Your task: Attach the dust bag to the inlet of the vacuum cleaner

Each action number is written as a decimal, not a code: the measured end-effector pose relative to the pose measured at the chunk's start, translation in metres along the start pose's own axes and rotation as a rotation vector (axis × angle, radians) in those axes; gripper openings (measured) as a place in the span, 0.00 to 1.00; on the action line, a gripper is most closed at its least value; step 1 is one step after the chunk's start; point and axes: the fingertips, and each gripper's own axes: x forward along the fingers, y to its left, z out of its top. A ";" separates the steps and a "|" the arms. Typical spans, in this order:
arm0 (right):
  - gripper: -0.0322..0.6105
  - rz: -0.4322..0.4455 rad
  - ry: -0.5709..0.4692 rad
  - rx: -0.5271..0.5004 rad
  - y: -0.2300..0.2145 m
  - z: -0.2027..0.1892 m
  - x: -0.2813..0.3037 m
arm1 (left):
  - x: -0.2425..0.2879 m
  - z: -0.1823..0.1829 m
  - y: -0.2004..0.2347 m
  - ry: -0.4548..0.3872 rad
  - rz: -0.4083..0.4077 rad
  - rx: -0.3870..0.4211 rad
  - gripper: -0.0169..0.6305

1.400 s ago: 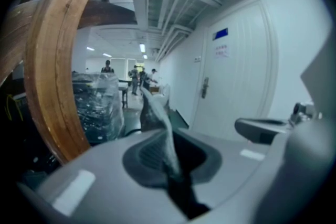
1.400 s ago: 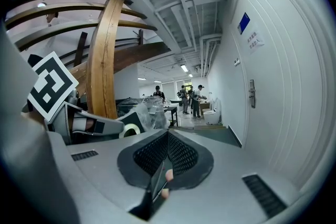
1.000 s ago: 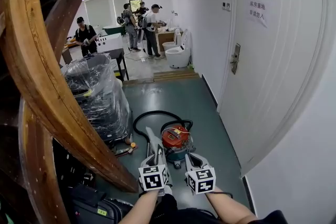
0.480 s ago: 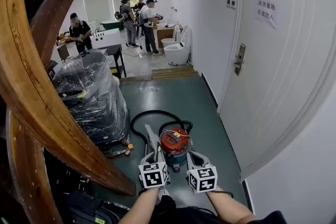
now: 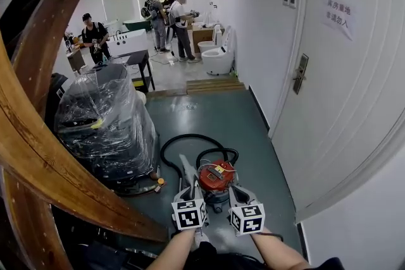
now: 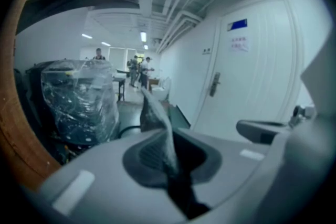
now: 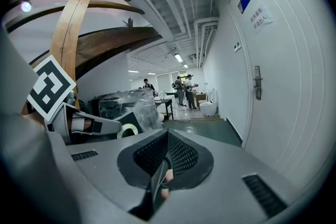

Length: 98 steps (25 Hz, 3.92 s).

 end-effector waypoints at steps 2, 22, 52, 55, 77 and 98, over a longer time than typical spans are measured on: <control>0.05 0.004 0.006 0.000 0.002 0.003 0.017 | 0.011 0.007 0.010 0.003 0.001 0.001 0.07; 0.05 -0.042 0.075 -0.081 0.008 0.037 0.142 | 0.121 0.044 0.096 0.041 -0.039 -0.091 0.06; 0.05 0.253 0.374 -0.182 -0.075 -0.028 0.258 | 0.199 -0.029 0.105 0.201 0.276 -0.264 0.07; 0.05 0.306 0.437 -0.235 -0.083 -0.053 0.266 | 0.212 -0.058 0.106 0.236 0.319 -0.294 0.06; 0.05 0.324 0.667 -0.350 -0.130 -0.270 0.399 | 0.317 -0.296 0.143 0.379 0.473 -0.504 0.07; 0.25 0.254 0.821 -0.452 -0.159 -0.379 0.457 | 0.369 -0.410 0.130 0.429 0.458 -0.652 0.06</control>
